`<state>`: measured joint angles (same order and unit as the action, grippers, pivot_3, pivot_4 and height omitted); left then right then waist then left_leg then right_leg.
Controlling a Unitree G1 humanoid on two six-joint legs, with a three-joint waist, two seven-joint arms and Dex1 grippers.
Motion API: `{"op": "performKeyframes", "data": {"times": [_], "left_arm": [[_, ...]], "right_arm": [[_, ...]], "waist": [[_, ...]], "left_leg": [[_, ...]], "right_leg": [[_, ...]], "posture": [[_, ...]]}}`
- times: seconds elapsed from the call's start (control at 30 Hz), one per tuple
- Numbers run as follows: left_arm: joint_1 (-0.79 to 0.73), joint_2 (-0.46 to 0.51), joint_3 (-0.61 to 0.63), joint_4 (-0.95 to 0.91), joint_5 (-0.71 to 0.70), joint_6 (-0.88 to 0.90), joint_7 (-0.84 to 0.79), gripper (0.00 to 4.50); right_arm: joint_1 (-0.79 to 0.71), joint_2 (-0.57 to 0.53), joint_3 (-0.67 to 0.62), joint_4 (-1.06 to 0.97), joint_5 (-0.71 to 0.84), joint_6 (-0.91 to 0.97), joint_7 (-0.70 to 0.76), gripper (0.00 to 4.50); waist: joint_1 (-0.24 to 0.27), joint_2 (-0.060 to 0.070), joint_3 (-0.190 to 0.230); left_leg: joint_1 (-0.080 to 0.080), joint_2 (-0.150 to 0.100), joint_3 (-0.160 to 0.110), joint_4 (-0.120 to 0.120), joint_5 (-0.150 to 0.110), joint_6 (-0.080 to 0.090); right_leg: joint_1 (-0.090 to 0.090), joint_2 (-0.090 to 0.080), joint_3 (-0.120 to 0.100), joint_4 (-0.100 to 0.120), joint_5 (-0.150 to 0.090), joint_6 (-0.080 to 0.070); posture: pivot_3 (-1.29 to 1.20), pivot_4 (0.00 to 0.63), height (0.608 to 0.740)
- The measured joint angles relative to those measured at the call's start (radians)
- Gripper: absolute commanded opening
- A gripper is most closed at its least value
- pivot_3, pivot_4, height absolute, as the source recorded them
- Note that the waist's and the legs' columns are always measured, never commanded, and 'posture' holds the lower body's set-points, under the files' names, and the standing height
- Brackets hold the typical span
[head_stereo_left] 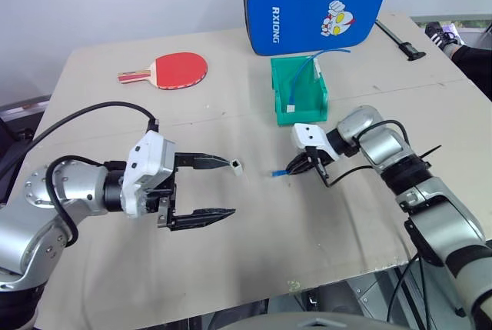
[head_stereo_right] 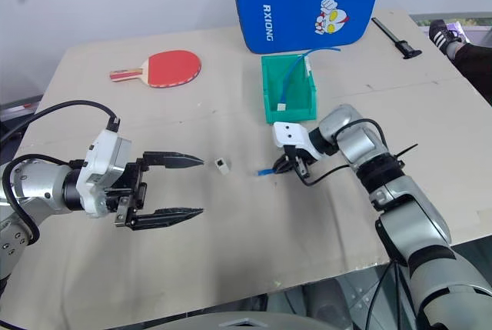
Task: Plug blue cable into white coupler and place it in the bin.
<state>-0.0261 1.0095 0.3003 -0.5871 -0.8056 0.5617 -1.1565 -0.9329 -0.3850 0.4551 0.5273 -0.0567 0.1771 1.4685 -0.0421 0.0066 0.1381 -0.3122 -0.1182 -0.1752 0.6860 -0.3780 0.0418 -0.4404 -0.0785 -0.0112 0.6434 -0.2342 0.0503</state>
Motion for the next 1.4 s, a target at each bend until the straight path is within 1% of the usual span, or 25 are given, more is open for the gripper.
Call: {"op": "performKeyframes", "data": {"times": [0.03, 0.07, 0.1, 0.17, 0.2, 0.23, 0.27, 0.3, 0.37, 0.43, 0.47, 0.5, 0.53, 0.6, 0.67, 0.7, 0.73, 0.77, 0.87, 0.93, 0.97, 1.07, 1.1, 1.23, 1.4], "left_arm": [[0.001, 0.000, 0.000, 0.000, 0.000, 0.000, -0.001, 4.50], [0.001, 0.000, 0.000, 0.000, 0.003, 0.000, -0.001, 4.50], [0.001, 0.001, 0.000, 0.000, 0.005, 0.000, -0.001, 4.50], [-0.001, 0.003, -0.009, 0.001, 0.013, 0.001, 0.000, 4.50], [-0.006, 0.003, -0.018, 0.002, 0.018, 0.002, 0.001, 4.50], [-0.009, 0.004, -0.026, 0.003, 0.020, 0.003, 0.002, 4.50], [-0.017, 0.004, -0.041, 0.006, 0.020, 0.013, 0.003, 4.50], [-0.033, 0.006, -0.060, 0.012, 0.020, 0.026, 0.004, 4.50], [-0.081, 0.005, -0.109, 0.023, 0.048, 0.032, 0.017, 4.50], [-0.225, -0.021, -0.242, 0.078, 0.162, 0.030, 0.068, 4.50], [-0.259, -0.033, -0.280, 0.096, 0.197, 0.030, 0.083, 4.50], [-0.316, -0.066, -0.355, 0.126, 0.252, 0.034, 0.104, 4.50], [-0.330, -0.076, -0.379, 0.135, 0.270, 0.036, 0.111, 4.50], [-0.386, -0.107, -0.475, 0.179, 0.341, 0.043, 0.126, 4.50], [-0.444, -0.135, -0.552, 0.220, 0.395, 0.040, 0.108, 4.50], [-0.473, -0.148, -0.587, 0.235, 0.413, 0.041, 0.091, 4.50], [-0.496, -0.157, -0.624, 0.250, 0.433, 0.045, 0.077, 4.50], [-0.506, -0.160, -0.640, 0.255, 0.443, 0.046, 0.069, 4.50], [-0.555, -0.173, -0.707, 0.280, 0.495, 0.062, 0.048, 4.50], [-0.571, -0.166, -0.731, 0.292, 0.527, 0.062, 0.028, 4.50], [-0.582, -0.170, -0.749, 0.300, 0.551, 0.059, 0.020, 4.50], [-0.588, -0.174, -0.763, 0.333, 0.588, 0.054, 0.007, 4.50], [-0.592, -0.178, -0.766, 0.352, 0.600, 0.046, 0.002, 4.50], [-0.602, -0.220, -0.768, 0.403, 0.622, 0.023, -0.002, 4.50], [-0.611, -0.288, -0.768, 0.455, 0.629, 0.009, -0.010, 4.50]], "right_arm": [[-0.003, 0.003, 0.000, 0.004, -0.004, 0.001, -0.005, 0.04], [-0.004, 0.004, 0.001, 0.014, -0.011, 0.002, -0.011, 0.59], [-0.004, 0.004, 0.001, 0.023, -0.015, 0.003, -0.013, 0.86], [-0.004, -0.002, 0.001, 0.034, -0.018, 0.003, -0.013, 1.95], [-0.004, -0.005, 0.001, 0.035, -0.018, 0.003, -0.013, 2.33], [-0.004, -0.006, 0.001, 0.035, -0.018, 0.003, -0.013, 2.33], [-0.004, -0.010, 0.001, 0.034, -0.017, 0.004, -0.013, 3.14], [-0.003, -0.020, 0.000, 0.029, -0.016, 0.009, -0.012, 3.40], [0.005, -0.039, -0.011, 0.014, -0.012, 0.019, -0.017, 4.36], [0.036, -0.055, -0.062, -0.050, 0.020, 0.061, -0.048, 4.45], [0.045, -0.059, -0.075, -0.082, 0.032, 0.080, -0.054, 4.45], [0.075, -0.084, -0.103, -0.157, 0.059, 0.122, -0.062, 4.45], [0.085, -0.091, -0.114, -0.181, 0.068, 0.137, -0.066, 4.45], [0.142, -0.125, -0.163, -0.293, 0.105, 0.208, -0.094, 4.45], [0.251, -0.158, -0.228, -0.461, 0.156, 0.286, -0.138, 4.45], [0.332, -0.162, -0.275, -0.562, 0.187, 0.324, -0.176, 4.45], [0.417, -0.154, -0.311, -0.655, 0.222, 0.361, -0.219, 4.45], [0.461, -0.143, -0.332, -0.704, 0.242, 0.380, -0.245, 4.45], [0.607, -0.104, -0.417, -0.880, 0.332, 0.459, -0.354, 4.45], [0.768, -0.037, -0.505, -1.025, 0.404, 0.479, -0.444, 4.45], [0.894, -0.007, -0.531, -1.099, 0.424, 0.464, -0.493, 4.45], [1.075, -0.025, -0.563, -1.113, 0.418, 0.416, -0.531, 4.45], [1.123, -0.044, -0.601, -1.111, 0.417, 0.370, -0.536, 4.45], [1.209, -0.102, -0.661, -1.102, 0.417, 0.259, -0.522, 4.45], [1.260, -0.107, -0.668, -1.094, 0.468, 0.161, -0.493, 4.45]], "waist": [[0.000, 0.000, 0.000], [0.000, 0.000, 0.000], [0.000, 0.000, 0.000], [-0.001, 0.000, 0.000], [-0.001, 0.000, 0.000], [-0.001, 0.000, 0.000], [-0.001, 0.000, 0.000], [-0.001, 0.000, 0.000], [0.002, 0.000, 0.000], [0.011, 0.000, 0.000], [0.008, -0.001, 0.000], [0.008, -0.001, 0.000], [0.007, -0.001, -0.001], [0.005, -0.001, -0.001], [0.005, -0.002, -0.001], [0.008, -0.002, -0.002], [0.007, -0.003, -0.002], [0.007, -0.002, -0.002], [0.003, -0.003, -0.002], [0.010, -0.004, -0.003], [0.020, -0.004, -0.003], [0.031, -0.003, -0.003], [0.031, -0.003, -0.003], [0.037, -0.004, -0.003], [0.042, -0.004, -0.003]], "left_leg": [[0.000, 0.000, 0.000, 0.000, 0.000, 0.000], [0.000, 0.000, 0.000, 0.000, 0.000, 0.000], [0.000, 0.000, 0.000, 0.000, 0.000, 0.000], [0.000, 0.000, 0.000, 0.000, 0.000, 0.000], [0.000, 0.000, 0.000, 0.000, 0.000, 0.000], [0.000, 0.000, 0.000, 0.000, 0.000, 0.000], [0.000, 0.000, 0.000, 0.001, 0.000, 0.000], [0.000, 0.000, 0.000, 0.001, 0.000, 0.000], [0.000, 0.000, 0.000, 0.001, 0.000, 0.000], [-0.002, -0.001, 0.000, 0.002, 0.000, 0.000], [-0.002, -0.001, 0.000, 0.004, 0.000, 0.000], [-0.003, -0.001, 0.000, 0.005, 0.000, 0.000], [-0.003, -0.001, 0.000, 0.007, 0.000, 0.000], [-0.006, -0.001, 0.000, 0.015, 0.000, 0.000], [-0.009, -0.001, -0.001, 0.017, 0.000, 0.000], [-0.014, -0.001, -0.001, 0.019, 0.000, 0.000], [-0.014, -0.001, -0.001, 0.020, 0.000, 0.000], [-0.014, -0.001, 0.000, 0.020, 0.000, 0.000], [-0.014, -0.003, 0.001, 0.018, 0.000, 0.000], [-0.012, -0.003, -0.001, 0.017, 0.000, 0.000], [-0.011, -0.003, -0.001, 0.016, 0.000, 0.000], [-0.011, -0.005, -0.001, 0.016, 0.000, 0.000], [-0.010, -0.006, -0.001, 0.015, 0.000, 0.000], [-0.006, -0.006, -0.002, 0.015, 0.000, 0.000], [-0.002, -0.005, -0.002, 0.014, 0.000, 0.000]], "right_leg": [[0.000, 0.000, 0.000, 0.000, 0.000, 0.000], [0.000, 0.000, 0.000, 0.000, 0.000, 0.000], [0.000, 0.000, 0.000, 0.000, 0.000, 0.000], [0.000, 0.000, 0.000, 0.000, 0.000, 0.000], [0.000, 0.000, 0.000, 0.000, 0.000, 0.000], [0.000, 0.000, 0.000, 0.000, 0.000, 0.000], [0.000, 0.000, 0.000, 0.000, 0.000, 0.000], [0.000, 0.000, 0.000, 0.000, 0.000, 0.000], [0.000, -0.001, -0.001, 0.001, 0.000, 0.000], [0.000, -0.002, -0.002, 0.001, 0.001, -0.001], [0.000, -0.002, -0.002, 0.001, 0.001, -0.001], [0.000, -0.002, -0.002, 0.002, 0.001, -0.001], [0.000, -0.002, -0.002, 0.002, 0.001, -0.001], [-0.001, -0.001, -0.003, 0.003, 0.001, -0.001], [-0.004, -0.002, -0.003, 0.004, 0.001, -0.001], [-0.006, -0.002, -0.004, 0.009, 0.001, -0.001], [-0.008, -0.002, -0.004, 0.013, 0.001, -0.001], [-0.008, -0.003, -0.003, 0.014, 0.001, -0.001], [-0.009, -0.003, -0.003, 0.013, 0.001, -0.001], [-0.009, -0.003, -0.003, 0.013, 0.001, -0.001], [-0.009, -0.002, -0.003, 0.013, 0.001, -0.001], [-0.009, -0.003, -0.001, 0.013, 0.003, 0.001], [-0.009, -0.003, 0.000, 0.012, 0.006, 0.001], [-0.005, -0.001, 0.002, 0.009, 0.013, 0.002], [-0.004, 0.000, 0.004, 0.011, 0.014, 0.001]], "posture": [[0.00, 0.150, 0.740], [0.00, 0.150, 0.740], [0.00, 0.150, 0.740], [0.00, 0.150, 0.740], [0.00, 0.150, 0.740], [0.00, 0.150, 0.740], [0.00, 0.150, 0.740], [0.00, 0.150, 0.740], [0.00, 0.150, 0.740], [0.00, 0.150, 0.740], [0.00, 0.150, 0.740], [0.00, 0.150, 0.740], [0.00, 0.150, 0.740], [0.00, 0.150, 0.740], [0.00, 0.150, 0.740], [0.00, 0.150, 0.740], [0.00, 0.150, 0.740], [0.00, 0.150, 0.740], [0.00, 0.150, 0.740], [0.00, 0.150, 0.740], [0.00, 0.150, 0.740], [0.00, 0.150, 0.740], [0.00, 0.150, 0.740], [0.00, 0.150, 0.740], [0.00, 0.150, 0.740]]}}
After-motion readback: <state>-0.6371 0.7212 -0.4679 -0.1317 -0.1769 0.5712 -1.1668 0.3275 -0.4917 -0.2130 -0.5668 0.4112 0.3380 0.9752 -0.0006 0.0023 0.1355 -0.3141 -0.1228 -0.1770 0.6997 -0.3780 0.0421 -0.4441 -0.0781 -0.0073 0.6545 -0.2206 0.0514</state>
